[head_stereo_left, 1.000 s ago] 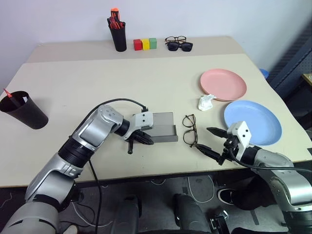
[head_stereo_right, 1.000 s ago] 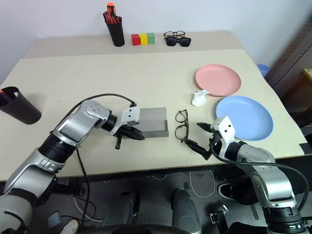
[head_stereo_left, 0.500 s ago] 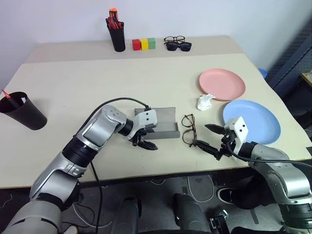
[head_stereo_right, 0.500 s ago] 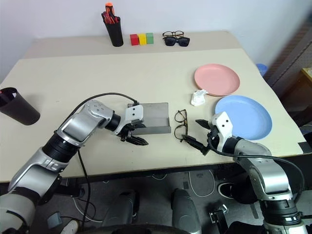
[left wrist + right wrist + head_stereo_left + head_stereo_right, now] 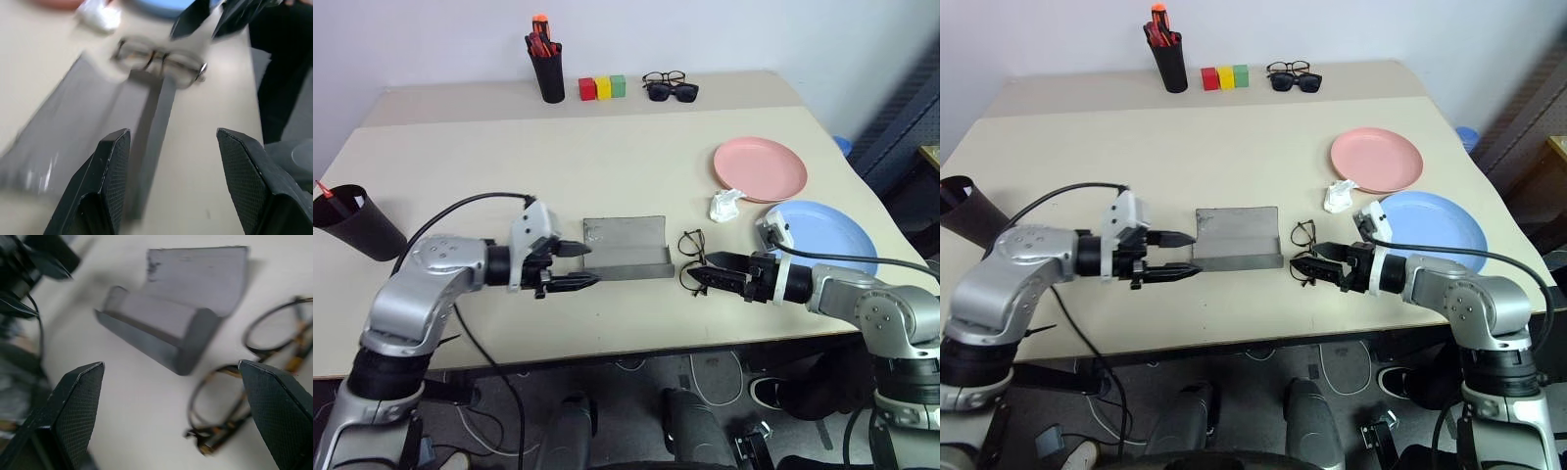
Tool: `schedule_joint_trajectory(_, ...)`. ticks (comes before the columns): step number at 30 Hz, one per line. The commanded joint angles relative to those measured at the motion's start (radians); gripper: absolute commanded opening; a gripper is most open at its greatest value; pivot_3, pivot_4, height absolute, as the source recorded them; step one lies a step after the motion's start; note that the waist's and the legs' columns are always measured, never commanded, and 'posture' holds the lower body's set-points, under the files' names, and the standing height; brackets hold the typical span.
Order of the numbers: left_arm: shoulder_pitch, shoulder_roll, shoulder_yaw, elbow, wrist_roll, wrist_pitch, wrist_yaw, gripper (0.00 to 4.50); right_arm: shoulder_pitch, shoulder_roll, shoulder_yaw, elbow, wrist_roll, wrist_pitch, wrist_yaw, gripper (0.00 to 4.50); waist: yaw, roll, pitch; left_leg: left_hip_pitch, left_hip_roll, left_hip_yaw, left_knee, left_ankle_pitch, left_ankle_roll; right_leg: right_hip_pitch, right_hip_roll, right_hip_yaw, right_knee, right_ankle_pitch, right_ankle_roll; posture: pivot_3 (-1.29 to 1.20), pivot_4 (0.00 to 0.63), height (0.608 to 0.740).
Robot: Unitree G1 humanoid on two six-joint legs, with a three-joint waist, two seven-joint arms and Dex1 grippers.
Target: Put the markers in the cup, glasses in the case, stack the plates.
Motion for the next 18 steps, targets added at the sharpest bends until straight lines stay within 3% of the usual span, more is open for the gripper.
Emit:
schedule_joint_trajectory(1, 0.083, 0.002, 0.078, -0.100, -0.058, 0.031, 0.072, 2.84, -0.064, -0.004, 0.031, 0.090, -0.002, 0.015, 0.049, 4.48, 0.000, 0.000, 0.000, 0.000, 0.000, 0.000, 0.000, 0.000, 0.000, 0.000, 0.000, 0.000, 0.000, 0.000, 0.000, 0.00, 0.150, 0.740)
schedule_joint_trajectory(7, 0.210, -0.021, 0.219, -0.257, -0.249, 0.136, 0.160, 2.84, -0.112, -0.030, 0.104, 0.223, -0.094, -0.049, 0.131, 4.48, 0.000, 0.000, 0.000, -0.001, 0.000, 0.000, 0.000, 0.000, 0.000, 0.000, 0.000, 0.000, -0.001, 0.000, 0.000, 0.00, 0.150, 0.740)
schedule_joint_trajectory(18, 0.295, -0.010, 0.214, -0.291, -0.289, 0.109, 0.281, 2.84, -0.116, -0.061, 0.034, 0.185, -0.058, -0.012, 0.165, 4.48, 0.000, 0.000, 0.000, 0.000, 0.000, 0.000, 0.002, 0.000, 0.000, 0.000, 0.000, 0.000, -0.001, -0.002, 0.003, 0.00, 0.150, 0.740)
